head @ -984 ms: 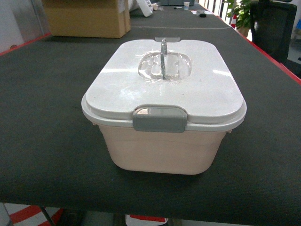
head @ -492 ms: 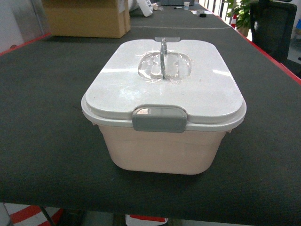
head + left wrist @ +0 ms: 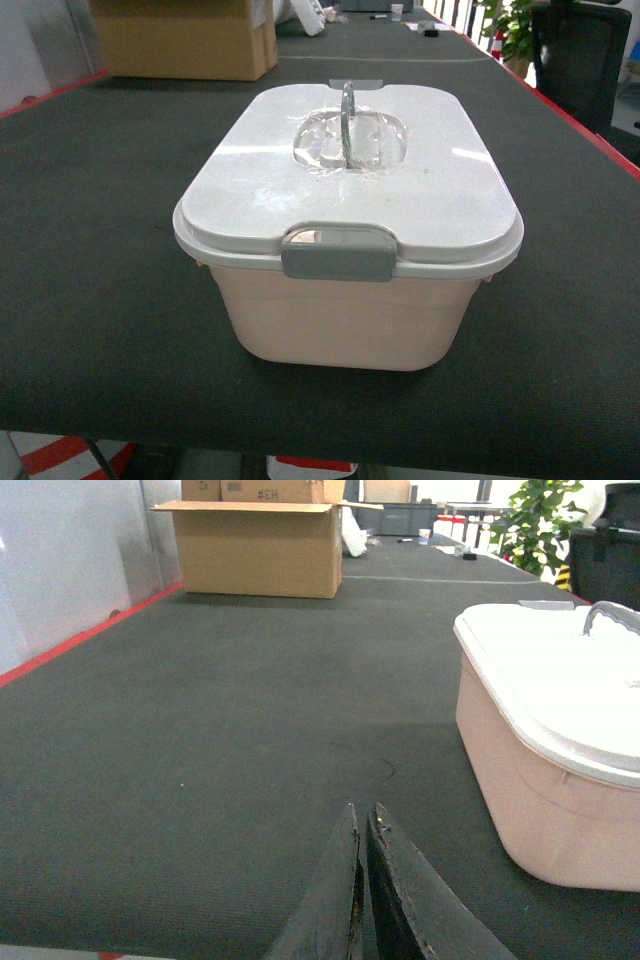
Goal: Pick capacitor and pack into box
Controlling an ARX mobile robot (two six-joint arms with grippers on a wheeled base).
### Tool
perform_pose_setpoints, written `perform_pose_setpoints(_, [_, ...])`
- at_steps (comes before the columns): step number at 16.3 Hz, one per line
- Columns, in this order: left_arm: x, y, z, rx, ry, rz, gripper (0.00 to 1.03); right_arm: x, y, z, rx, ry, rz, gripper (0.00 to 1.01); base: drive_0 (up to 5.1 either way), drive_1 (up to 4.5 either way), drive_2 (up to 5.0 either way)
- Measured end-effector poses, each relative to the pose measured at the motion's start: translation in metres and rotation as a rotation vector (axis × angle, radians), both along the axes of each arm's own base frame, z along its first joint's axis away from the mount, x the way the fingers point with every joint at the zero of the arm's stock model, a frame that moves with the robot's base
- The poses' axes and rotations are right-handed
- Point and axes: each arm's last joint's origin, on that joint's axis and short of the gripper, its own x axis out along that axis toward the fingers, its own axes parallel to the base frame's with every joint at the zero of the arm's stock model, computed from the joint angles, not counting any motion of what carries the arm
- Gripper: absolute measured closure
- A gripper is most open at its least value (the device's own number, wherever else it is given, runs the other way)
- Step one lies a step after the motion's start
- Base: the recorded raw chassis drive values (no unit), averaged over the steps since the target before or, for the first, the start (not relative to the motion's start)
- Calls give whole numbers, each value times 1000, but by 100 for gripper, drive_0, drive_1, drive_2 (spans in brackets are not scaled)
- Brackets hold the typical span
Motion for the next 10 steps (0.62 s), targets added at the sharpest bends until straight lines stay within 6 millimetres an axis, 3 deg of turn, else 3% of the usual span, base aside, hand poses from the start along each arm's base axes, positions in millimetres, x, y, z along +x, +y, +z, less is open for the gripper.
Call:
perform_pose_setpoints(2, [0, 0, 0, 0, -2, 1, 90, 0, 0, 0, 0, 0, 0, 3, 0, 0, 0])
perform_pose_setpoints(4, [0, 0, 0, 0, -2, 0, 63, 0, 0, 0, 0, 0, 0, 3, 0, 0, 0])
perform_pose_setpoints(6, [0, 0, 0, 0, -2, 0, 43, 0, 0, 0, 0, 0, 0, 3, 0, 0, 0])
perform_pose_setpoints(7, [0, 0, 0, 0, -2, 0, 17, 0, 0, 0, 0, 0, 0, 3, 0, 0, 0])
perform_pose_setpoints(9, [0, 0, 0, 0, -2, 0, 3, 0, 0, 0, 0, 0, 0, 3, 0, 0, 0])
perform_pose_setpoints(10, [0, 0, 0, 0, -2, 0, 5, 0, 0, 0, 0, 0, 0, 3, 0, 0, 0])
